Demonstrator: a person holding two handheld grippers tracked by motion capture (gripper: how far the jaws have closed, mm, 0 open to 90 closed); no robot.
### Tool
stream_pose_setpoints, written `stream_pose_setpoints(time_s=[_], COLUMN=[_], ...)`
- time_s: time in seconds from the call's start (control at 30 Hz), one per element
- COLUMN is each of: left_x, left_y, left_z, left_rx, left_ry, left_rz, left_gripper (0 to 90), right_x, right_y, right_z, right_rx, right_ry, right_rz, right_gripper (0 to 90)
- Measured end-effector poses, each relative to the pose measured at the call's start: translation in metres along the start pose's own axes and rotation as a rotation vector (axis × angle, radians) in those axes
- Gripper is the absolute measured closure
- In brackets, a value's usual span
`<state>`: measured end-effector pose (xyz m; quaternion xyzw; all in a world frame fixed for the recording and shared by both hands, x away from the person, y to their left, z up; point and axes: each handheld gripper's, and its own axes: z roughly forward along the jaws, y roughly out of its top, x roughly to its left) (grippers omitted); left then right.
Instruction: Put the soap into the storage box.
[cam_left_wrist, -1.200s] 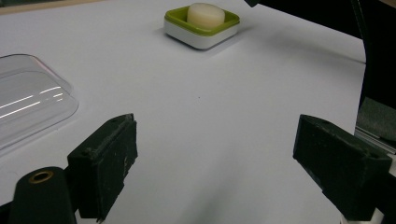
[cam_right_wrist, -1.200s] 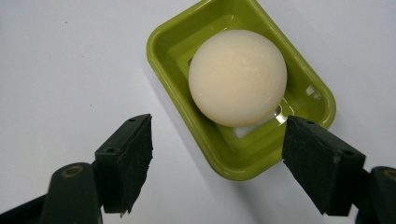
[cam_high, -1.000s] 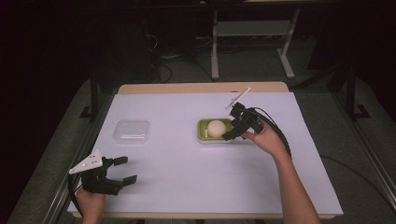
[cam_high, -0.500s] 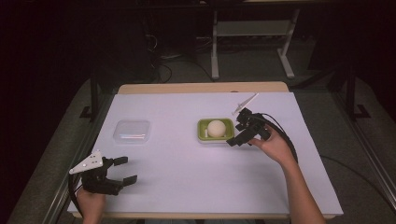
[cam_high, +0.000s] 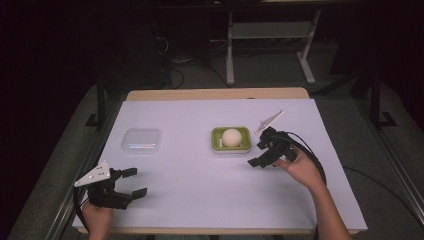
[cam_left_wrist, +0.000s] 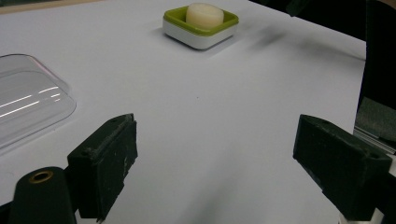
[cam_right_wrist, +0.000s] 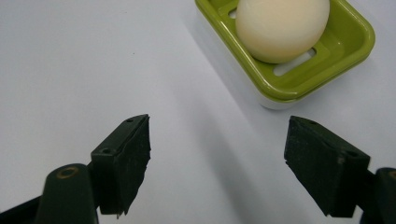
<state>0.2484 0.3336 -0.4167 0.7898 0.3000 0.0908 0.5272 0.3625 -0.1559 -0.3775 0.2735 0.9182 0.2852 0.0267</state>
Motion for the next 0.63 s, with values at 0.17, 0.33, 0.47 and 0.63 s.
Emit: stream_pose_setpoints(time_s=[0.17, 0.33, 0.47, 0.63], left_x=[-0.001, -0.001, -0.001, -0.001], left_y=[0.0, 0.0, 0.0, 0.0], left_z=[0.0, 0.0, 0.001, 0.001], left_rx=[-0.001, 0.0, 0.003, 0.003], left_ry=[0.0, -0.001, -0.003, -0.002], left_rz=[-0.001, -0.001, 0.001, 0.002], left_gripper=[13.1, 13.1, 13.1, 13.0], right_x=[0.01, 0.018, 0.028, 0.044], right_y=[-0.014, -0.032, -0.05, -0.076], right_z=[-0.001, 0.0, 0.003, 0.009], right_rx=[-0.003, -0.012, -0.024, -0.081], right_ry=[0.005, 0.016, 0.027, 0.068], right_rz=[-0.006, -0.009, 0.004, 0.057], right_gripper=[22.5, 22.7, 23.2, 20.0])
